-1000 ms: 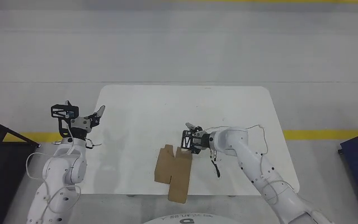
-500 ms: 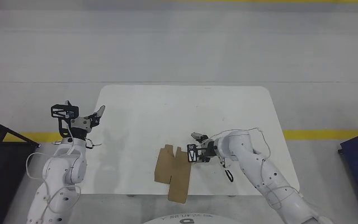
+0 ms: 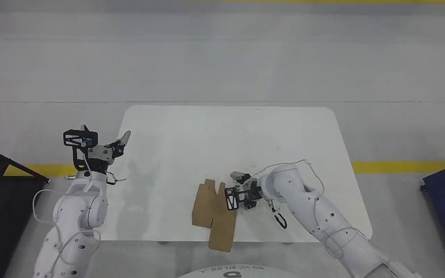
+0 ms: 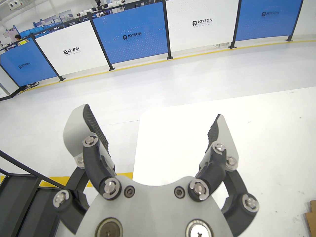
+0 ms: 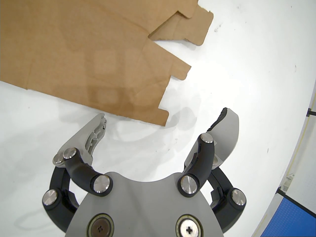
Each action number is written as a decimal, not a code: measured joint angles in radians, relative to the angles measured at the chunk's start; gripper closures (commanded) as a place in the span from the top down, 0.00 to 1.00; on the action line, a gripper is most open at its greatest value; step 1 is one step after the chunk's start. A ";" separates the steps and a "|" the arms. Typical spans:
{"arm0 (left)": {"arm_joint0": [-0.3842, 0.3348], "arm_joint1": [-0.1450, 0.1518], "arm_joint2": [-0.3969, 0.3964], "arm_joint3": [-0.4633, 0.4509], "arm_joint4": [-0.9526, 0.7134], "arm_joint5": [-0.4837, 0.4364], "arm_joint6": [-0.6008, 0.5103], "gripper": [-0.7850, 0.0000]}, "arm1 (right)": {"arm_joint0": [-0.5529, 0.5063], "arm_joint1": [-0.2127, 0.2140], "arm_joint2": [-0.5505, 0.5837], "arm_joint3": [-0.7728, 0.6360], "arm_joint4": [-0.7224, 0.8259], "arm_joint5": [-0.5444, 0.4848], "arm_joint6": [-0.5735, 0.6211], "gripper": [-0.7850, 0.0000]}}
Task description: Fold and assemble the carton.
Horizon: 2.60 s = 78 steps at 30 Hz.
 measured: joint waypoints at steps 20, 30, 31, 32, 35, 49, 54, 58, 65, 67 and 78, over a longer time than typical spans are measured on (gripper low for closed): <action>0.000 0.000 0.000 0.000 0.000 0.000 0.000 1.00 | 0.081 -0.021 -0.104 0.026 0.063 0.002 0.060 1.00; 0.000 0.000 0.000 0.000 0.000 0.000 0.000 1.00 | 0.121 -0.054 -0.184 0.039 0.122 0.066 0.137 1.00; 0.000 0.000 0.000 0.000 0.000 0.000 0.000 1.00 | 0.126 -0.059 -0.196 0.044 0.129 0.077 0.149 1.00; 0.000 0.000 0.000 0.000 0.000 0.000 0.000 1.00 | 0.129 -0.063 -0.205 0.049 0.134 0.085 0.157 1.00; 0.000 0.000 0.000 0.000 0.000 0.000 0.000 1.00 | 0.143 -0.076 -0.232 0.069 0.153 0.109 0.177 1.00; 0.000 0.000 0.000 0.000 0.000 0.000 0.000 1.00 | 0.168 -0.090 -0.207 0.107 0.341 0.129 0.046 1.00; 0.000 0.000 0.000 0.000 0.000 0.000 0.000 1.00 | 0.156 -0.067 -0.138 0.094 0.373 0.092 -0.028 1.00; 0.000 0.000 0.000 0.000 0.000 0.000 0.000 1.00 | 0.101 -0.034 -0.041 0.007 0.361 0.088 -0.125 1.00; -0.017 0.003 0.000 0.022 0.079 -0.004 -0.052 1.00 | -0.110 0.035 0.212 -0.163 0.308 0.137 -0.395 1.00; -0.020 0.007 0.003 0.029 0.092 -0.085 -0.059 1.00 | -0.169 0.048 0.271 -0.182 0.281 0.150 -0.450 1.00; -0.020 0.007 0.003 0.030 0.091 -0.089 -0.058 1.00 | -0.181 0.050 0.285 -0.185 0.274 0.158 -0.454 1.00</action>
